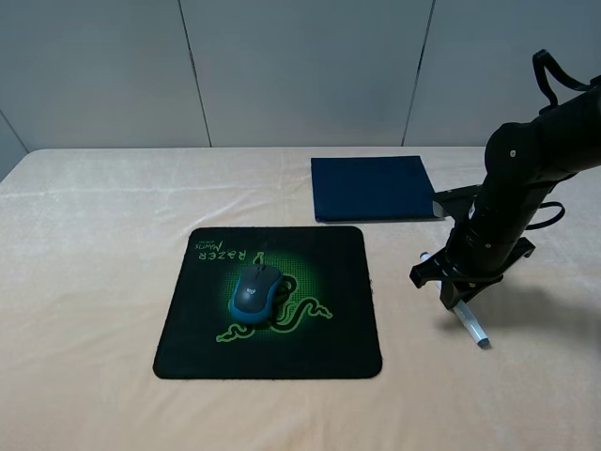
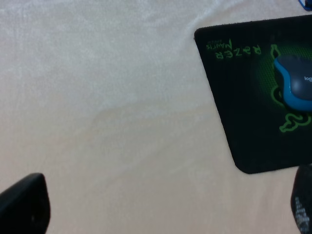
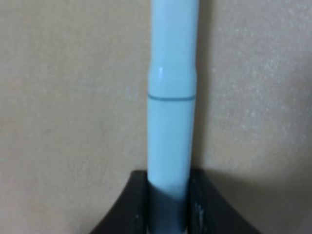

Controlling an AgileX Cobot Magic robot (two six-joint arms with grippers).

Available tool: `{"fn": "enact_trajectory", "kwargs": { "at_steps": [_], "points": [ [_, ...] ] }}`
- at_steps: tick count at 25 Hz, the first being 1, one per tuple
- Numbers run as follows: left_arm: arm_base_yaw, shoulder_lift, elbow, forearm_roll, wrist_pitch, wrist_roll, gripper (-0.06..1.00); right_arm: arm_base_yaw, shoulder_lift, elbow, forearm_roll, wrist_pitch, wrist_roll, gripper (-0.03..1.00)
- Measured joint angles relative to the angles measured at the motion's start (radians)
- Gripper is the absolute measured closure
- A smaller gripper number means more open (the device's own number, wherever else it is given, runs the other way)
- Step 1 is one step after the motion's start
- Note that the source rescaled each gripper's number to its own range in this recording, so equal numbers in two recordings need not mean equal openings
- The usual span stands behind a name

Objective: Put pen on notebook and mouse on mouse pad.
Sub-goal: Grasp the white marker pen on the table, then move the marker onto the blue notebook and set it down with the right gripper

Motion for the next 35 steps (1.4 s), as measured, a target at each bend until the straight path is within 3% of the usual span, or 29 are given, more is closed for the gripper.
{"fn": "enact_trajectory", "kwargs": {
  "at_steps": [6,15,25,35],
  "points": [
    [0.000,0.000,0.000,0.000,0.000,0.000,-0.05,0.000,-0.021,-0.005,0.000,0.024,0.000,0.96],
    [0.000,0.000,0.000,0.000,0.000,0.000,-0.05,0.000,-0.123,-0.139,0.018,0.247,0.008,0.96],
    [0.000,0.000,0.000,0.000,0.000,0.000,-0.05,0.000,-0.112,-0.409,0.038,0.437,0.008,0.96],
    [0.000,0.000,0.000,0.000,0.000,0.000,-0.05,0.000,0.100,-0.738,0.049,0.559,0.008,0.96]
  ]
}}
